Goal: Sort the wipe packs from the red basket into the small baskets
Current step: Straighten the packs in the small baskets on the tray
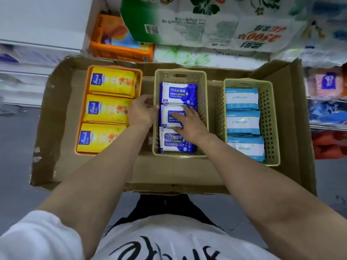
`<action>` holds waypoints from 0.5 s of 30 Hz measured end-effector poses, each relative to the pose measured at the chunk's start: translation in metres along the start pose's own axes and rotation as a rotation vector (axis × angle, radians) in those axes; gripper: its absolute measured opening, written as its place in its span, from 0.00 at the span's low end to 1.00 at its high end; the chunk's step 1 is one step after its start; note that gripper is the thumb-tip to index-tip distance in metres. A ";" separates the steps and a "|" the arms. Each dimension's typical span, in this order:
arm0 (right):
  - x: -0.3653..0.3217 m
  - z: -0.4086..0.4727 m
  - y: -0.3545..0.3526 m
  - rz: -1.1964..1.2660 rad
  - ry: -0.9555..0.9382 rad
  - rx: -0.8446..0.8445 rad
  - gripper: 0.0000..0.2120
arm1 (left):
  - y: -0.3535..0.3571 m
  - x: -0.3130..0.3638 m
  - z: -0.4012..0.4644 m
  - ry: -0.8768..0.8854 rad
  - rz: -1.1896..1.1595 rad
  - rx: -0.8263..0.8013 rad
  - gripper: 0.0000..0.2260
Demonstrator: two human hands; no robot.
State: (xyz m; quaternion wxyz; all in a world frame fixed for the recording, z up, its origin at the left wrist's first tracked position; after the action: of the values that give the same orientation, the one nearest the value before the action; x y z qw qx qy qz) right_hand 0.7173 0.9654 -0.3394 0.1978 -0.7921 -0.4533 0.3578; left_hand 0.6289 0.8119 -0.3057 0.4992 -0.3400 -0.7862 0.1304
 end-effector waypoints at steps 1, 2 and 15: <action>0.000 0.001 -0.001 -0.010 0.004 -0.008 0.29 | 0.000 0.000 0.000 0.003 -0.014 -0.008 0.17; 0.000 0.001 -0.002 -0.016 0.008 -0.015 0.29 | 0.001 0.000 -0.001 0.011 -0.022 -0.021 0.17; -0.001 0.008 0.007 -0.029 0.027 0.003 0.30 | -0.030 0.003 0.007 0.053 0.089 -0.432 0.36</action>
State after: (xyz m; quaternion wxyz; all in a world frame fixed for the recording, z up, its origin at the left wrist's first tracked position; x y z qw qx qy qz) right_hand 0.7151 0.9605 -0.3488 0.2101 -0.7899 -0.4615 0.3447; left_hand 0.6100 0.7925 -0.2899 0.4293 -0.4765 -0.7667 -0.0281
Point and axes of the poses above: each hand's wrist, its own z-axis towards the middle knuckle, its own y-axis out of the palm, x = y × z, the point moved 1 cm from there along z, towards the middle knuckle, and after that the axes turned 11 degrees about -x, right-handed, at the moved point
